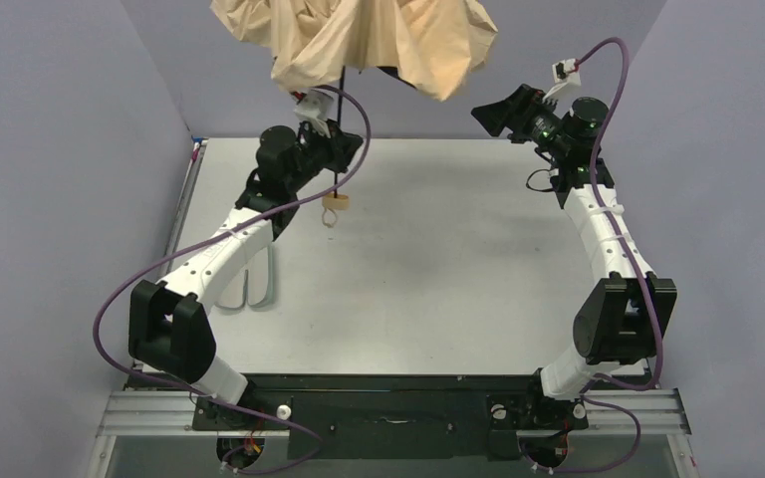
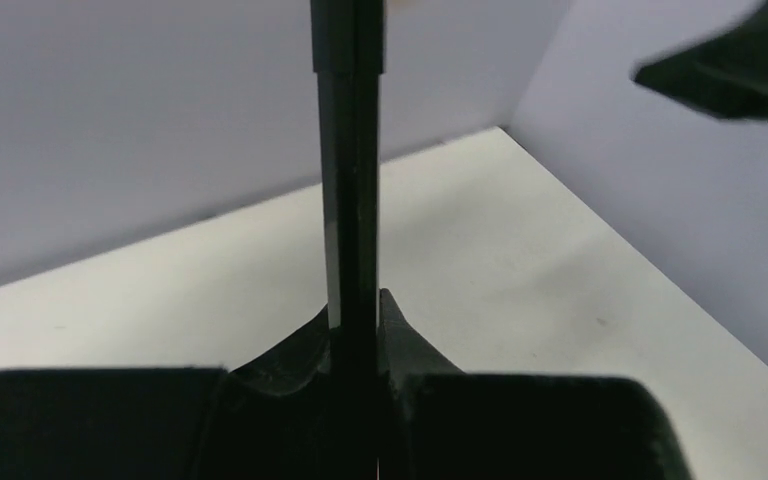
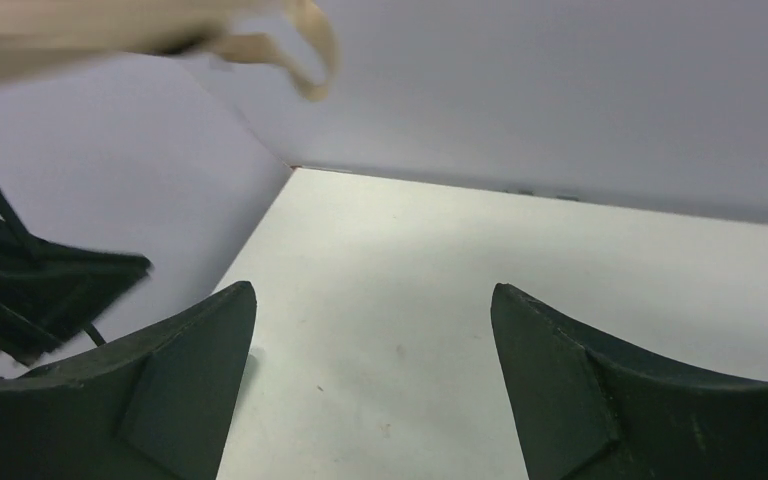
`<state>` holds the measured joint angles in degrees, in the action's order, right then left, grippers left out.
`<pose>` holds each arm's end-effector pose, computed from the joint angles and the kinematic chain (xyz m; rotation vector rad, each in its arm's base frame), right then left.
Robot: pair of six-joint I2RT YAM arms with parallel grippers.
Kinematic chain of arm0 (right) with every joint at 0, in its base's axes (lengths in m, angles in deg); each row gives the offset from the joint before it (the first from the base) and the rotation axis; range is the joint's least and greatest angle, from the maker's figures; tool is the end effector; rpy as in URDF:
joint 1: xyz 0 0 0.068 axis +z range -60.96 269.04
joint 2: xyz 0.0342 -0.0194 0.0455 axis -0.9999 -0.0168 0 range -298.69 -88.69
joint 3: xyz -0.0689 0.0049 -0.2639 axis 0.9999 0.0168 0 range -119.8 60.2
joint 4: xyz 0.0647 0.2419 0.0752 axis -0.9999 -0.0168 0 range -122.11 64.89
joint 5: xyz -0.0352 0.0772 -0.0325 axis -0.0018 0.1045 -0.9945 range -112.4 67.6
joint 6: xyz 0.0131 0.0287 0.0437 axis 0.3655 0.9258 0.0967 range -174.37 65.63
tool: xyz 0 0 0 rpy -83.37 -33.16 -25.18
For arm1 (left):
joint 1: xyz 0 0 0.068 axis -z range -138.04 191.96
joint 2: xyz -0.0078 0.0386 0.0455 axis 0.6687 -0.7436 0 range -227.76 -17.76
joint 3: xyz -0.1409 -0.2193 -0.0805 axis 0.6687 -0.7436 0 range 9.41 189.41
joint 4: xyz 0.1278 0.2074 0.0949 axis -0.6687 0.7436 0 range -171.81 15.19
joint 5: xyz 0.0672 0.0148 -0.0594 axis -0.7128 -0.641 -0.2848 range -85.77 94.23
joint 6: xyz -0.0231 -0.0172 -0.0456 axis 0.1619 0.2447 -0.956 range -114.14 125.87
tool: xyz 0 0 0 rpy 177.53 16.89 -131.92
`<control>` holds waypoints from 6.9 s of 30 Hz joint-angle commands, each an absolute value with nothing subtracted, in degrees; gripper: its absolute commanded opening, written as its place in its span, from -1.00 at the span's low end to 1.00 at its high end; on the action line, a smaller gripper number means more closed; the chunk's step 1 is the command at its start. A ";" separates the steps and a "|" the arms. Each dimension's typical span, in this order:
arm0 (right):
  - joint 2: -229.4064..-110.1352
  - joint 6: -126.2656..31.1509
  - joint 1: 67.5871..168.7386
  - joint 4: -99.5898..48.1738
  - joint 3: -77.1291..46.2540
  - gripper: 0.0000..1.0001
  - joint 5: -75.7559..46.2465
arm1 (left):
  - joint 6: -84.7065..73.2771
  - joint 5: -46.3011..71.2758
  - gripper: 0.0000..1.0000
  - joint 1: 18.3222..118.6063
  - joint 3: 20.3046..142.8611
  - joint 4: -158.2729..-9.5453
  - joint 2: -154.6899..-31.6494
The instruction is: Open the umbrella
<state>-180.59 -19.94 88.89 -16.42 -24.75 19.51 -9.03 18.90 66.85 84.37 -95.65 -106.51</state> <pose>0.3796 0.0227 0.4103 -0.1218 1.6383 1.0234 0.3363 -0.1661 0.3773 0.3459 1.5818 -0.7413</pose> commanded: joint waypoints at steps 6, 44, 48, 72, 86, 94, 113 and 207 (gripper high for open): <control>-178.71 -24.35 87.66 -18.68 -20.27 0.60 18.11 | 2.73 18.94 -1.00 69.94 91.47 -107.44 -105.36; -171.90 -37.43 91.95 -25.74 -13.16 0.58 17.80 | -1.05 22.40 -1.00 74.06 102.71 -93.19 -109.24; -171.05 -38.58 92.07 -26.34 -12.81 0.57 17.53 | -0.54 14.33 -1.00 67.57 103.47 -97.93 -109.64; -168.41 -42.10 91.84 -27.52 -7.61 0.55 17.34 | 5.85 -0.22 -1.00 72.29 92.79 -106.36 -105.51; -162.94 -48.54 97.30 -26.47 -7.03 0.73 9.40 | -20.51 16.71 -1.00 61.69 105.92 -99.56 -110.32; -159.85 -31.47 101.73 -11.06 -9.19 1.00 1.19 | -29.79 31.85 -1.00 58.71 100.21 -110.14 -108.96; -168.35 -29.59 118.68 18.36 -19.63 -0.05 -11.97 | -19.45 40.68 -1.00 68.77 102.12 -110.34 -105.08; -189.63 -20.66 119.85 33.36 -41.36 -0.65 -31.68 | -40.97 54.93 -1.00 71.49 91.79 -111.87 -107.05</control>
